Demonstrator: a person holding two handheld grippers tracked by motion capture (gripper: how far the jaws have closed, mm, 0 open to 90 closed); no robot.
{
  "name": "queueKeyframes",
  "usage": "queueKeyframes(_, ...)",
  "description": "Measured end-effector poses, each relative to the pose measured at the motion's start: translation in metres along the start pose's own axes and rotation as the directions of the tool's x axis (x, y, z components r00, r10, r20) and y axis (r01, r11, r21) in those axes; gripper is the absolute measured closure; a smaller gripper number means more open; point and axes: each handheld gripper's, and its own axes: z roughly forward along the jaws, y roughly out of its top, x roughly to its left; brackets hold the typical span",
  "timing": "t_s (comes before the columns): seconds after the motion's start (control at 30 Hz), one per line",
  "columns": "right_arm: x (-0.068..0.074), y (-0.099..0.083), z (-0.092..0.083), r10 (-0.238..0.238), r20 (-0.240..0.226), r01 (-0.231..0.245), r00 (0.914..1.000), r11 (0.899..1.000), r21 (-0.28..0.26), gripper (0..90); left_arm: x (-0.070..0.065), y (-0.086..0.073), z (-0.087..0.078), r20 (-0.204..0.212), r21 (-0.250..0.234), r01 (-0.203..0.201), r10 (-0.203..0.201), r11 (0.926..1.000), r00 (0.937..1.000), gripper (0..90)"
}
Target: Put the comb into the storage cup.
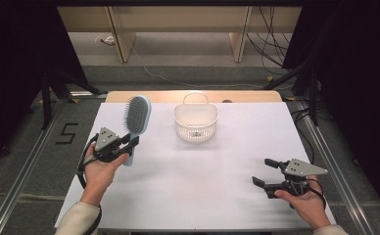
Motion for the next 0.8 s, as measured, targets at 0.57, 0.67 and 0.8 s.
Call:
queueKeyframes(0.57,0.0,0.0,0.001,0.002,0.003,-0.002,1.0,1.0,0.003,16.6,-0.004,0.011,0.005,0.004,-0.064,0.019,-0.019,0.9978,0.9998,69.8)
queueKeyframes(0.67,0.0,0.0,0.001,0.002,0.004,-0.002,1.0,1.0,0.001,16.6,-0.005,0.013,0.005,0.002,-0.079,0.023,-0.023,0.9966,0.9997,69.8)
queueKeyframes(0.8,0.0,0.0,0.001,0.003,0.004,-0.003,1.0,1.0,0.001,16.6,-0.005,0.017,0.005,0.001,-0.092,0.023,-0.023,0.9955,0.9997,69.8)
